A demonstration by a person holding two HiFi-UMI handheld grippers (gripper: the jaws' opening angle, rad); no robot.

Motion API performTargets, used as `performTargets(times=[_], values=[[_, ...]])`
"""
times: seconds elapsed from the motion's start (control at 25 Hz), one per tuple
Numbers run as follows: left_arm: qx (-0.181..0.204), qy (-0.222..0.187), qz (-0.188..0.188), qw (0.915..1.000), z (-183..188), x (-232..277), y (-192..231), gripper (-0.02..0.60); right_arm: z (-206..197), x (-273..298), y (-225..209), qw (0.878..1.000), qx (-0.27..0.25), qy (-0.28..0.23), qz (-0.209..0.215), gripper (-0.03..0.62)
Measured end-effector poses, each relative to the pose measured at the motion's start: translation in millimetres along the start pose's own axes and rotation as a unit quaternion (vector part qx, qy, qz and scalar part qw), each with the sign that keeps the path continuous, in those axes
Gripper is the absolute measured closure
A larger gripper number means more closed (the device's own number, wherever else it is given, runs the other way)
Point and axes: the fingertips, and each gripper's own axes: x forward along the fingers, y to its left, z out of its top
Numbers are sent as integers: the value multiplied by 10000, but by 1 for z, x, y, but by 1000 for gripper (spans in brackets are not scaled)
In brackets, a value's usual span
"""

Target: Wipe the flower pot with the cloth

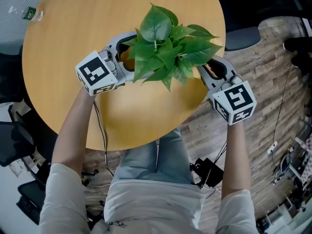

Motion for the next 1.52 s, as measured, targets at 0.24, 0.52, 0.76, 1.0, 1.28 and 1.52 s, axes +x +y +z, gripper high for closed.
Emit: performTargets(times=[0.24, 0.52, 0.76, 1.0, 1.28, 1.52], values=[[134, -7, -358, 9993, 9, 9, -1, 115, 8, 6, -7, 10000, -96, 0, 4, 539], [104, -41, -426, 9990, 10, 14, -4, 138, 19, 15, -4, 9990, -433, 58, 95, 539], [67, -49, -243, 9997, 9, 13, -4, 143, 22, 22, 15, 9980, -573, 57, 265, 539], [8, -57, -38, 10000, 9, 13, -4, 143, 19, 22, 20, 9983, -525, 90, 239, 539], [-114, -117, 333, 9993, 8, 14, -3, 144, 12, 20, 27, 9987, -457, 98, 200, 539], [-227, -156, 736, 9969, 8, 18, -4, 144, 6, 17, 31, 9990, -409, 94, 172, 539]])
